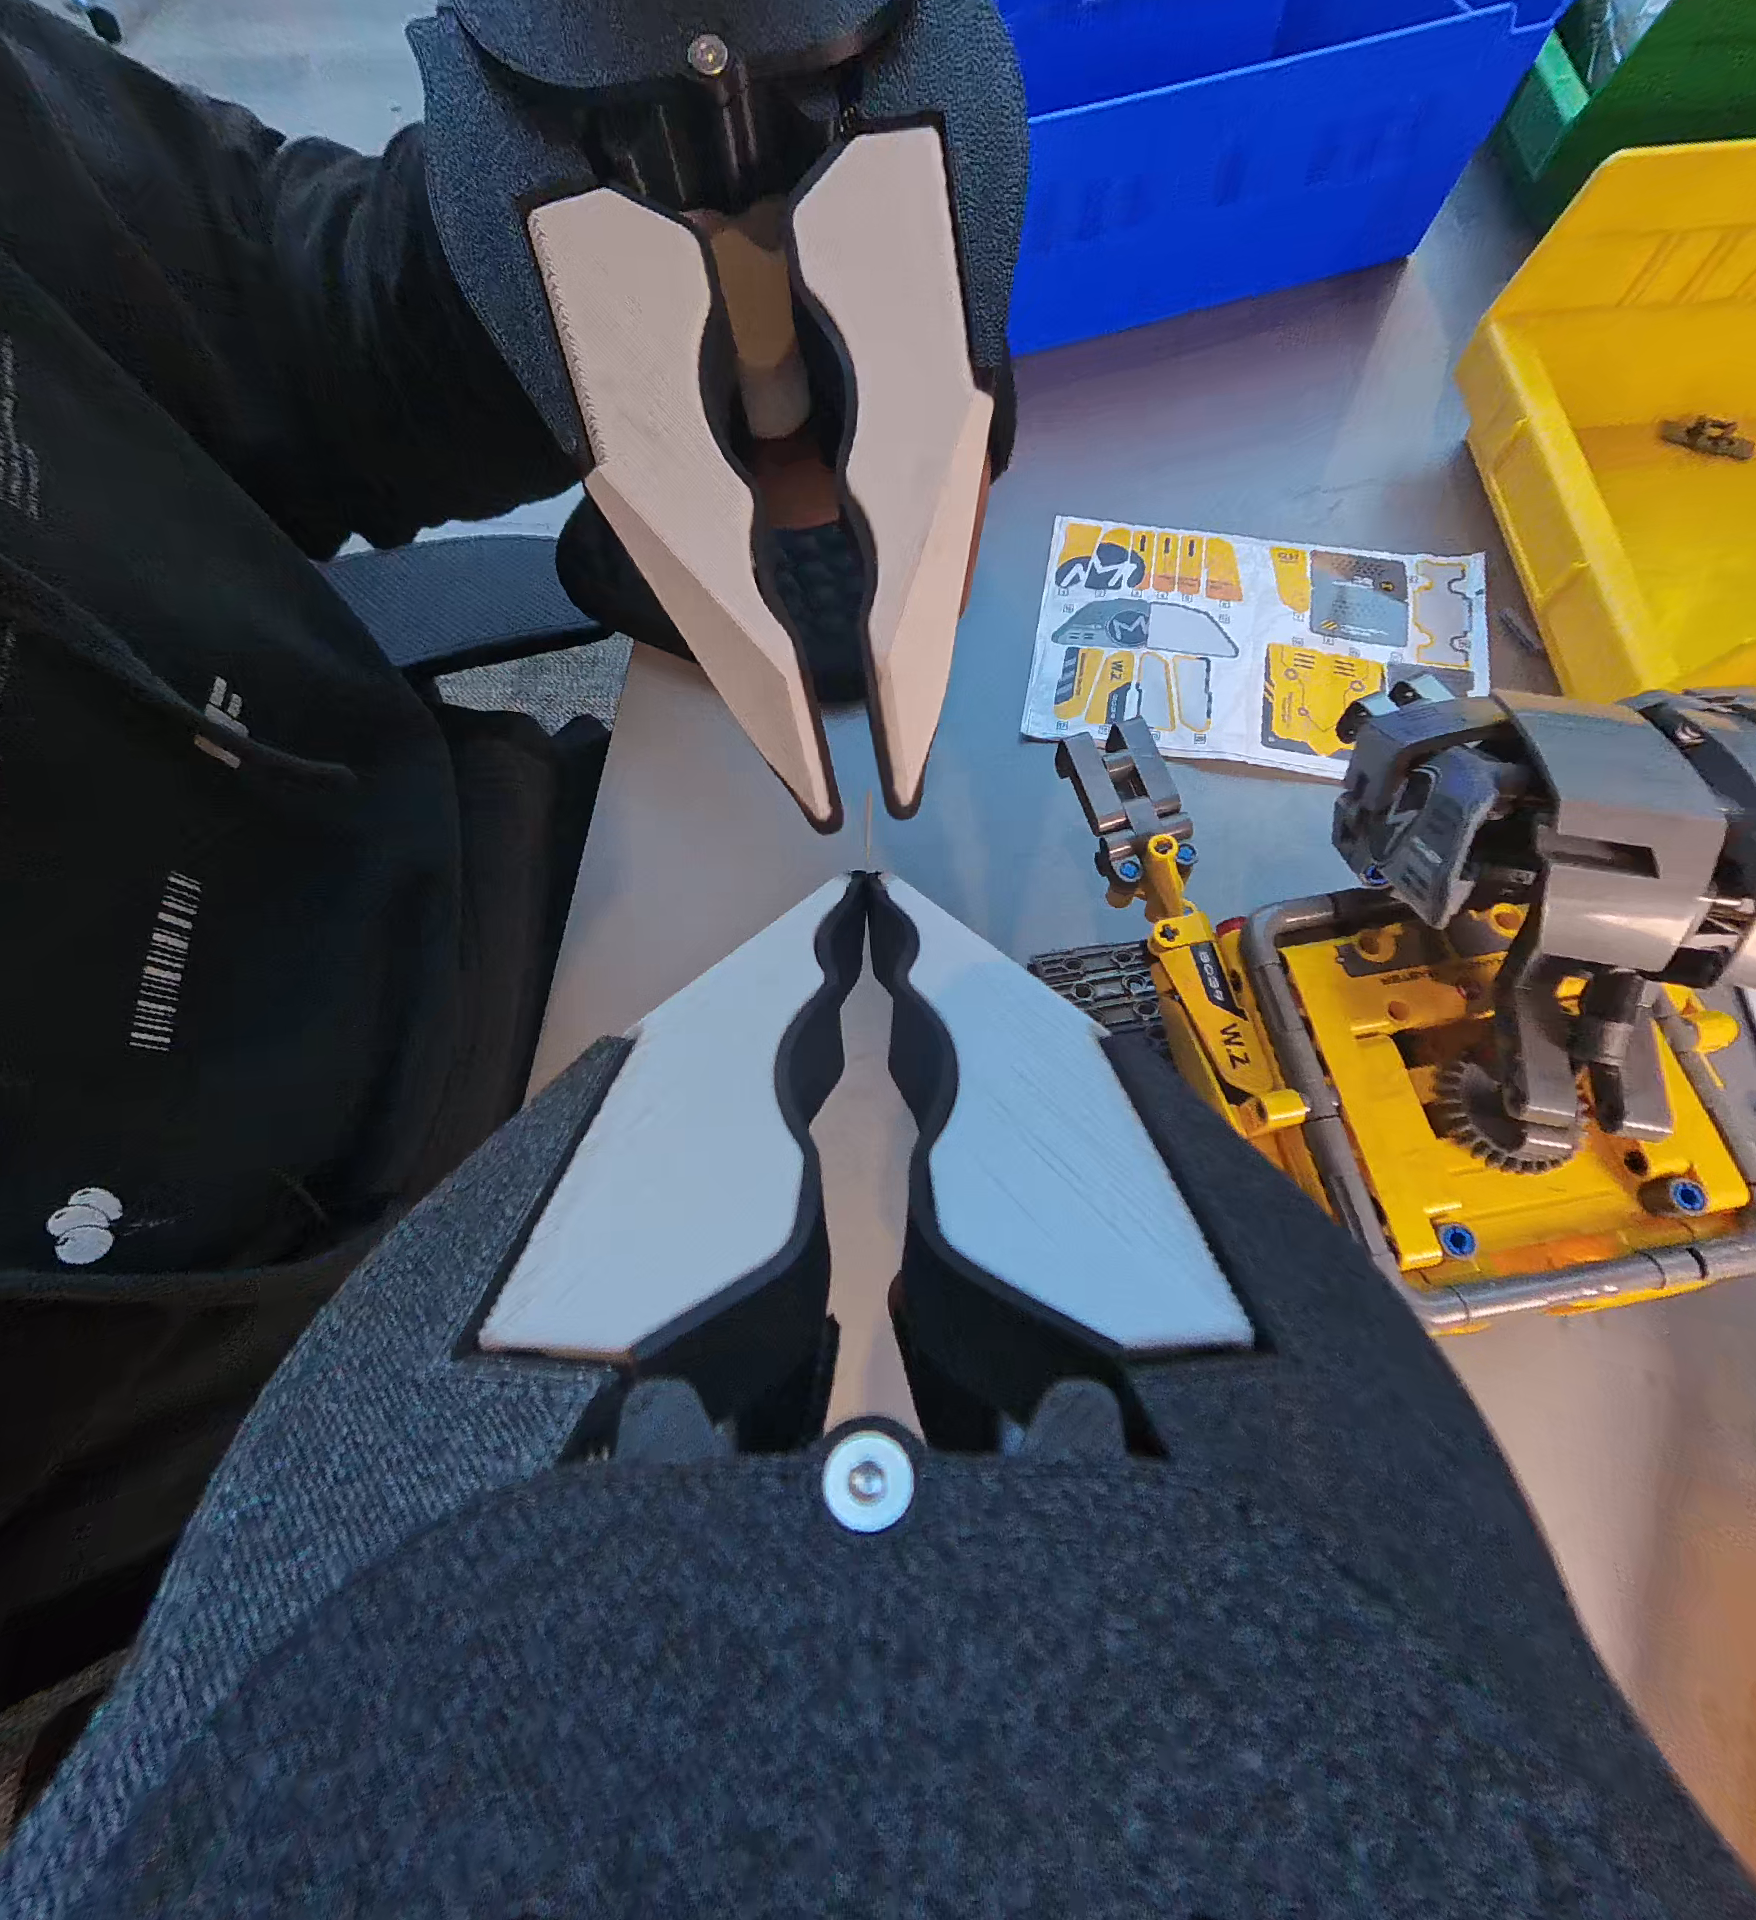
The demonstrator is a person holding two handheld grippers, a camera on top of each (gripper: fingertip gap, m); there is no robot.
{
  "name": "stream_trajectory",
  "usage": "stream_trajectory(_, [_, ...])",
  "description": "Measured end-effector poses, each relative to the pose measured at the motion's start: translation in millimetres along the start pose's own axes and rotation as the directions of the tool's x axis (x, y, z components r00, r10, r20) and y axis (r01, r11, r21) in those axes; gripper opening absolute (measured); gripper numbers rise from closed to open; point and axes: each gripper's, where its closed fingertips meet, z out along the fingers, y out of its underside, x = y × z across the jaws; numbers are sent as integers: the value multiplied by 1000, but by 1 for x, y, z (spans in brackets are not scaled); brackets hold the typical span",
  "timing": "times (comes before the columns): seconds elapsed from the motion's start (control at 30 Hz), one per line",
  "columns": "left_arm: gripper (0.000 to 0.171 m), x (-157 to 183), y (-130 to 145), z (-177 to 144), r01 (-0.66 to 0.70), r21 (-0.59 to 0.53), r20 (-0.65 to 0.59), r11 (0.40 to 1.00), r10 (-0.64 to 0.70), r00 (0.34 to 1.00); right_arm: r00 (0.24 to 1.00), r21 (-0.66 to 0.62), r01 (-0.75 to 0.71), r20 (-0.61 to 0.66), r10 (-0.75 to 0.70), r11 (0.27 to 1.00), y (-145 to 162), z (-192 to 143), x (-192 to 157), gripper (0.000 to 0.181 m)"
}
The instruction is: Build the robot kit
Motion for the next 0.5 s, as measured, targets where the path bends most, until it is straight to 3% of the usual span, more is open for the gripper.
stream_trajectory(0.5, [0, -5, 0, -7, 37, 43, 10, 998, -38, 999, 1000, 1, 7, 11, -7, 1000, -6, 4, 3, 0])
